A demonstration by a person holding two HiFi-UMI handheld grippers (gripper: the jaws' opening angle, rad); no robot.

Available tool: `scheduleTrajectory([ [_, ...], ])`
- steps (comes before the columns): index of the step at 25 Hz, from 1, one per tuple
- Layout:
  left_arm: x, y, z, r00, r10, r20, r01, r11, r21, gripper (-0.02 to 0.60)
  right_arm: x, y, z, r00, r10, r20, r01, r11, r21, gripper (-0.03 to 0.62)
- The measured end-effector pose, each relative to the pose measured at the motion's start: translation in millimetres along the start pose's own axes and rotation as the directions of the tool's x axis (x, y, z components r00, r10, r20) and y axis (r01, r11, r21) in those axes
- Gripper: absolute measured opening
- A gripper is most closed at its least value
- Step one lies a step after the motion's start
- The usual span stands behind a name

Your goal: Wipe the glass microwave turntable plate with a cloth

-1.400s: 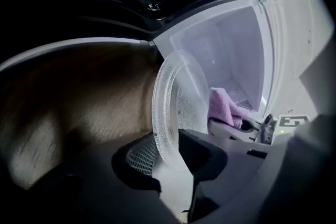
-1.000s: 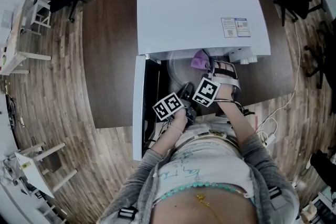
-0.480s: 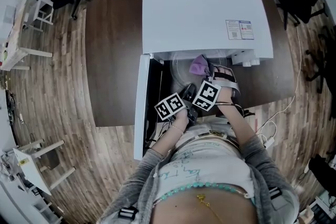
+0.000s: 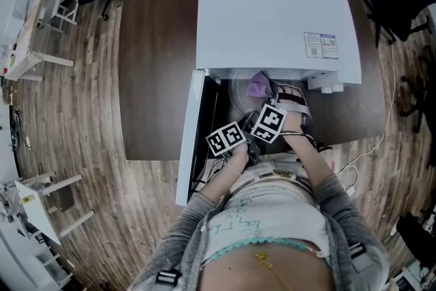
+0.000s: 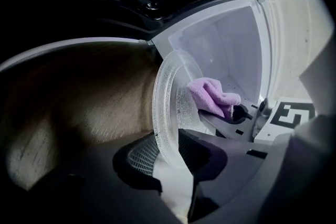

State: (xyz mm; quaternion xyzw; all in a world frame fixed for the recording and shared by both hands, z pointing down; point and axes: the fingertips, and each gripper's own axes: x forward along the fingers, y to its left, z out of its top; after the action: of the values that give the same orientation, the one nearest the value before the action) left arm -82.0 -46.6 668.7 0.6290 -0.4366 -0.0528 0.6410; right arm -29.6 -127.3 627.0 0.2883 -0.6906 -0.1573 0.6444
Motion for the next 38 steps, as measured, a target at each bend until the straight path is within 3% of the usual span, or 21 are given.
scheduleTrajectory([
  [16, -2.1, -0.5, 0.1, 1.000, 0.000, -0.002, 0.000, 1.000, 0.000, 0.123, 9.2, -36.4, -22.8, 0.998, -0.043, -0.041, 0.046, 0.997, 0.064, 0.107],
  [38, -2.6, 0.7, 1.0, 1.000, 0.001, -0.004, -0.001, 1.000, 0.000, 0.123, -5.2, -6.4, -60.9, 0.994, -0.002, -0.112, 0.018, 0.990, 0.139, 0.107],
])
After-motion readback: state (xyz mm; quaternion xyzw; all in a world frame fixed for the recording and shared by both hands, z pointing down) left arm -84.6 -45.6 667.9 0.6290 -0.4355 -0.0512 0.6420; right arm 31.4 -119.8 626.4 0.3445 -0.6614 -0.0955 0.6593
